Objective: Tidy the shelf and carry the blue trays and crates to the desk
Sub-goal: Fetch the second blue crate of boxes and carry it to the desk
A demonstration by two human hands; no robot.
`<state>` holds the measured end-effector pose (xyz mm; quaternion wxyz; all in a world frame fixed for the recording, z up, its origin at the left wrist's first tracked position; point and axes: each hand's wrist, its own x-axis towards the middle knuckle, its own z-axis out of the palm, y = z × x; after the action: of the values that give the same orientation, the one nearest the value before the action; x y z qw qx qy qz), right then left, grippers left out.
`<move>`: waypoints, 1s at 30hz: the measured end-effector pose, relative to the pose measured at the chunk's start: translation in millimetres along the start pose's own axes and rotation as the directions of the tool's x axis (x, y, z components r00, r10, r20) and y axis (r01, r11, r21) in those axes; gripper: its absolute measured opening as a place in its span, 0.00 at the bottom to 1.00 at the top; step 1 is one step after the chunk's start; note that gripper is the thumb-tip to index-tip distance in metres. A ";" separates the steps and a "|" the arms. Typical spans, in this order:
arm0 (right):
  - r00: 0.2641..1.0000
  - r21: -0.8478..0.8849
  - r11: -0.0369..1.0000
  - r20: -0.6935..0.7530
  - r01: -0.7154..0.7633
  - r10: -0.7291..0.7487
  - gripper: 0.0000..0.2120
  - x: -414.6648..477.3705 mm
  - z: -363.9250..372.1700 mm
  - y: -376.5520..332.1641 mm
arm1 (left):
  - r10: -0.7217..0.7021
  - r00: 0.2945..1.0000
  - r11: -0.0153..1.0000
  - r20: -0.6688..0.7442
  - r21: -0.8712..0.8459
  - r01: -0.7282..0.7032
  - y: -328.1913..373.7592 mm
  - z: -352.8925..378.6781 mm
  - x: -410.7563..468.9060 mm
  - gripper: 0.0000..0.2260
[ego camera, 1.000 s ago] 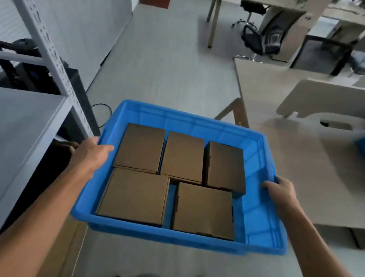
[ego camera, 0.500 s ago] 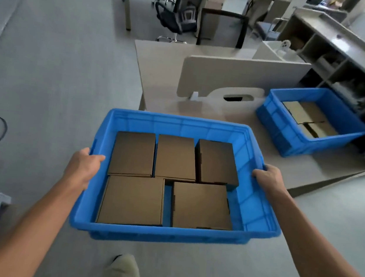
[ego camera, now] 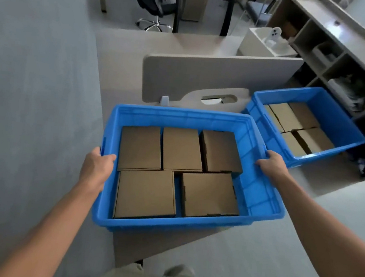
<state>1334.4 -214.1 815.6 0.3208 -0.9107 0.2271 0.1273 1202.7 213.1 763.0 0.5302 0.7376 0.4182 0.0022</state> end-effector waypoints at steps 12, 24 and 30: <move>0.965 -0.030 0.987 0.216 0.159 -0.149 0.26 156.1 3.4 -19.4 | -0.133 0.971 0.991 -0.201 -0.022 0.131 24.4 96.7 -0.2 0.09; 0.917 -0.316 0.862 0.176 0.397 -0.358 0.32 143.8 -4.6 28.6 | -0.093 0.958 0.957 -0.272 0.243 0.162 37.7 127.4 -46.3 0.31; 0.938 -0.109 0.932 0.065 0.347 -0.341 0.35 101.3 -5.7 76.8 | -0.026 0.949 0.961 -0.315 0.254 0.110 -14.1 139.3 -90.2 0.34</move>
<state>1384.4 -304.4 741.3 0.2884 -0.9507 0.0488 0.1031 1197.6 49.8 730.7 0.3533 0.7781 0.5176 0.0422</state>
